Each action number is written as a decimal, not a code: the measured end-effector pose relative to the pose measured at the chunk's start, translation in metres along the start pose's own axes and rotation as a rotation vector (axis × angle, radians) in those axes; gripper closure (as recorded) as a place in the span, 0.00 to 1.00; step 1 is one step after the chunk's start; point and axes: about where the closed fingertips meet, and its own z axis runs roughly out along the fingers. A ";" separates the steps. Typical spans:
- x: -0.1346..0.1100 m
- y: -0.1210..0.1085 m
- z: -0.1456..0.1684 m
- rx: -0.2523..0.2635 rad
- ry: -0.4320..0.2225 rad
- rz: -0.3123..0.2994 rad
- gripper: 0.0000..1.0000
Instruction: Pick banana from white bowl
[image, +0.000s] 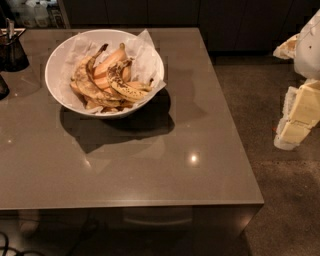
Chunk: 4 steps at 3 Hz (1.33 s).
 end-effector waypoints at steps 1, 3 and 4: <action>-0.003 -0.001 -0.002 0.009 0.004 0.007 0.00; -0.037 -0.025 0.017 -0.123 0.012 0.112 0.00; -0.040 -0.026 0.018 -0.126 0.011 0.114 0.00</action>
Offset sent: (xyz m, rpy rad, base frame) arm 0.0342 0.0280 0.0080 0.0954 0.1869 -0.1380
